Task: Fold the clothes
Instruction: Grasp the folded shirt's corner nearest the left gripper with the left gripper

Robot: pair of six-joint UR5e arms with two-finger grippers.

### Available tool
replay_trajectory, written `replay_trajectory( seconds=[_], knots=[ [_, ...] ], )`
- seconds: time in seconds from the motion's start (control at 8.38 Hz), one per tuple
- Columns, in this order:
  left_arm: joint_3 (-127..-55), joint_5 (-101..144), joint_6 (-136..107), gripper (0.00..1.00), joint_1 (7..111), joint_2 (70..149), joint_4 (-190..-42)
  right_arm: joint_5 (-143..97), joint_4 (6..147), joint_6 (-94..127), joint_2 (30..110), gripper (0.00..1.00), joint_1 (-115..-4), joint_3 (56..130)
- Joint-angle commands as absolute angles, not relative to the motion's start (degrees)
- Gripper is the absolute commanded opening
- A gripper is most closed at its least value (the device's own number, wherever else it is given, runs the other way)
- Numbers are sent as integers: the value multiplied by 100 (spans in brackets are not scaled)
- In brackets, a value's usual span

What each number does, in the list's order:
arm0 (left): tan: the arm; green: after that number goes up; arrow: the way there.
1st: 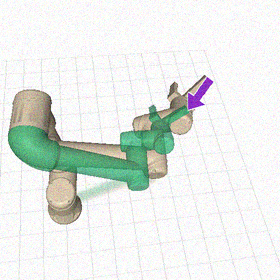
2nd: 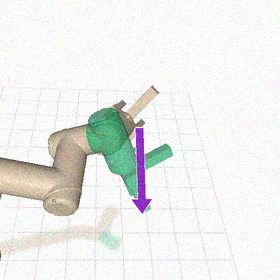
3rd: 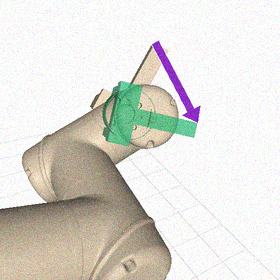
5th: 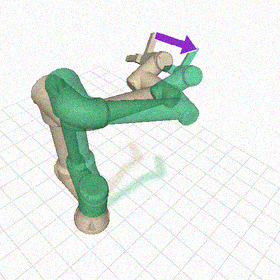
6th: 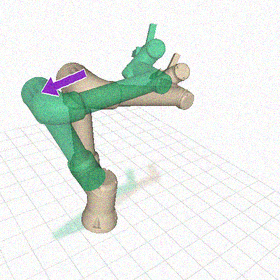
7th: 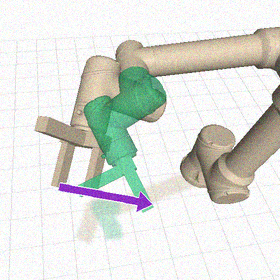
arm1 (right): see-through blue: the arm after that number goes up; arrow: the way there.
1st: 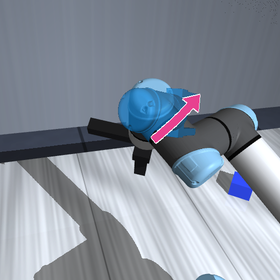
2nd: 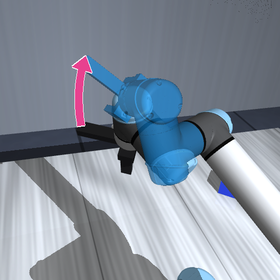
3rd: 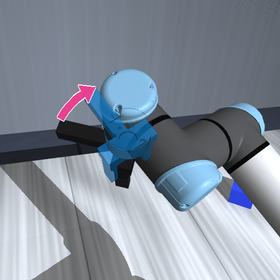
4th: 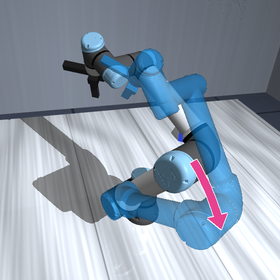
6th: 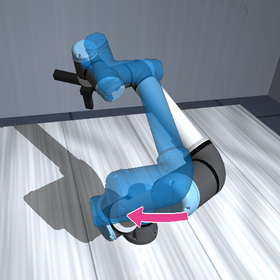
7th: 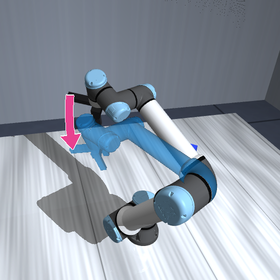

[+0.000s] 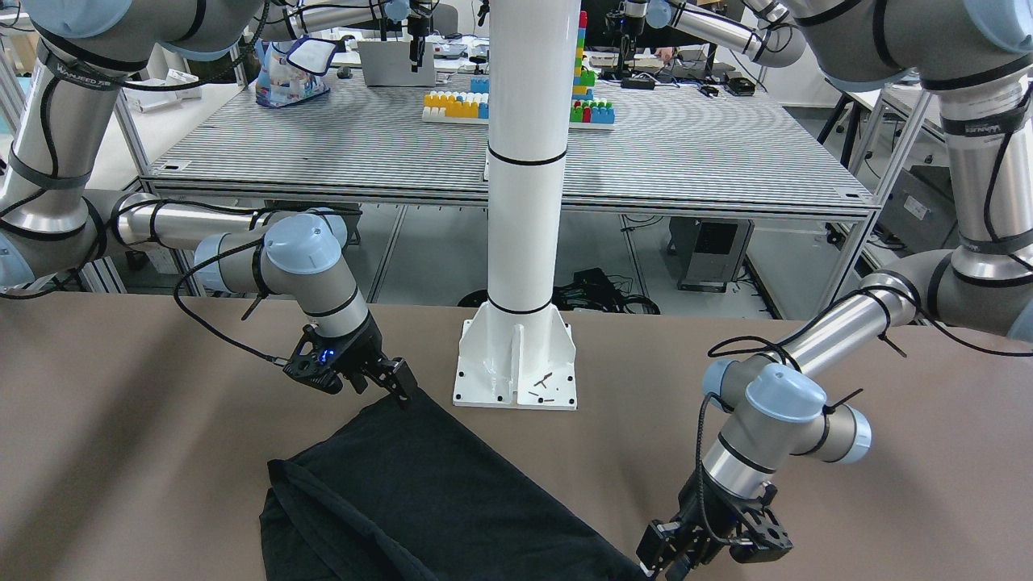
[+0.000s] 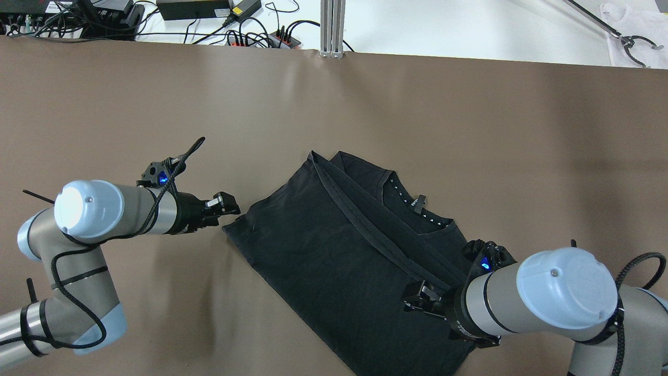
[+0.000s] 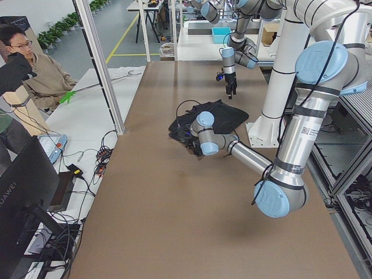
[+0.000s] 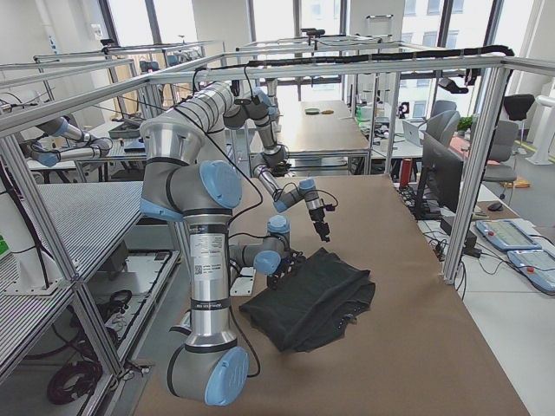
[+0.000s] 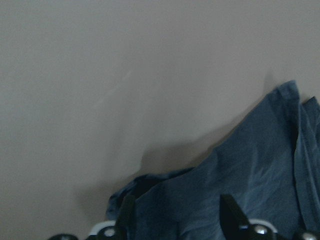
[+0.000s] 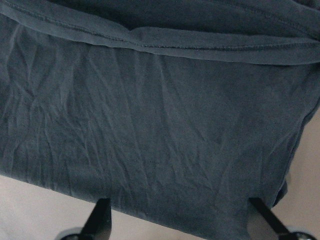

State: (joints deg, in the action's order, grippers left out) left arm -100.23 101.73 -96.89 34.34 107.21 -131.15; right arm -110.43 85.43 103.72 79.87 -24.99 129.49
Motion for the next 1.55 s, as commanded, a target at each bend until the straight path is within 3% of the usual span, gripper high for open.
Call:
replay_trajectory(
  seconds=[0.0, 0.6, 0.84, 1.07, 1.43],
  knots=[
    [-9959, 9993, -9756, 53, 3016, 10582, -13122, -10934, 8543, 10371, 7989, 95, -2496, 12920],
    [-9713, 10002, -9756, 50, 2953, 10809, -13131, -10925, 8543, 10371, 7989, 95, -2487, 12876],
    [-9563, 10011, -9747, 44, 2953, 10907, -13148, -10934, 8543, 10371, 7980, 95, -2487, 12885],
    [-9606, 10046, -9747, 0, 2971, 10864, -13157, -10934, 8543, 10371, 7980, 95, -2487, 12885],
    [-9615, 10702, -9354, 0, 3601, 10898, -13113, -10934, 8543, 10371, 7980, 95, -2487, 12911]
  ],
)
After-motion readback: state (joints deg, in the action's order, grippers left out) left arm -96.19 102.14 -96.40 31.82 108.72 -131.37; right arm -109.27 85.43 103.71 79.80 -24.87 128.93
